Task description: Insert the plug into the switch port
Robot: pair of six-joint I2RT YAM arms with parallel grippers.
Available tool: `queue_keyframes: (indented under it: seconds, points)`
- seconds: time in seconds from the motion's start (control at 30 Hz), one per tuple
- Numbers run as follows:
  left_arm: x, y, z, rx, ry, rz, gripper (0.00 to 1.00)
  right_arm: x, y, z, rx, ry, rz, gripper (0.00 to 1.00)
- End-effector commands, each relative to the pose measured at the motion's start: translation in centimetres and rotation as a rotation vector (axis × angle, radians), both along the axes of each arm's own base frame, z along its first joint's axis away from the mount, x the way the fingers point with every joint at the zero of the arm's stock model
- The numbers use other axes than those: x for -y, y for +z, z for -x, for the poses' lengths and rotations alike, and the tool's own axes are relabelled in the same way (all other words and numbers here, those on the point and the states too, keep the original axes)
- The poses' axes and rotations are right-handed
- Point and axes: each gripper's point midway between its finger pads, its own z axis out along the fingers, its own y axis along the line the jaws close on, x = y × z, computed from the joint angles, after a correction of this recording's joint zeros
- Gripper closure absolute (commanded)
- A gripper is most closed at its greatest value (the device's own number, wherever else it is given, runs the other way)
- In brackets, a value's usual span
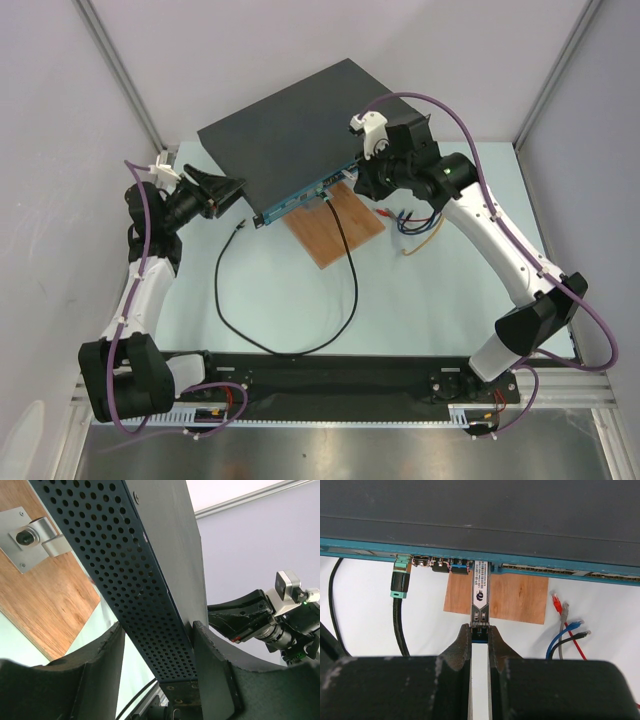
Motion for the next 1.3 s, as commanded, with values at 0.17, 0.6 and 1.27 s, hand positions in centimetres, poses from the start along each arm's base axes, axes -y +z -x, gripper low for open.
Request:
queue_keyframes:
  seconds: [0.17, 0.6, 1.27]
  points:
    - [1.8, 2.5, 0.0, 0.143, -0.04, -0.047, 1.0, -2.0, 3.8, -0.5, 0.118, 0.034, -0.075, 1.0]
    - [1.7, 2.5, -0.1, 0.14, -0.042, -0.043, 1.0, -2.1, 3.5, -0.8, 0.134, 0.033, -0.057, 1.0]
    - [1.7, 2.2, -0.2, 0.135, -0.043, -0.049, 1.0, -3.4, 3.7, -3.0, 0.188, 0.012, -0.084, 1.0]
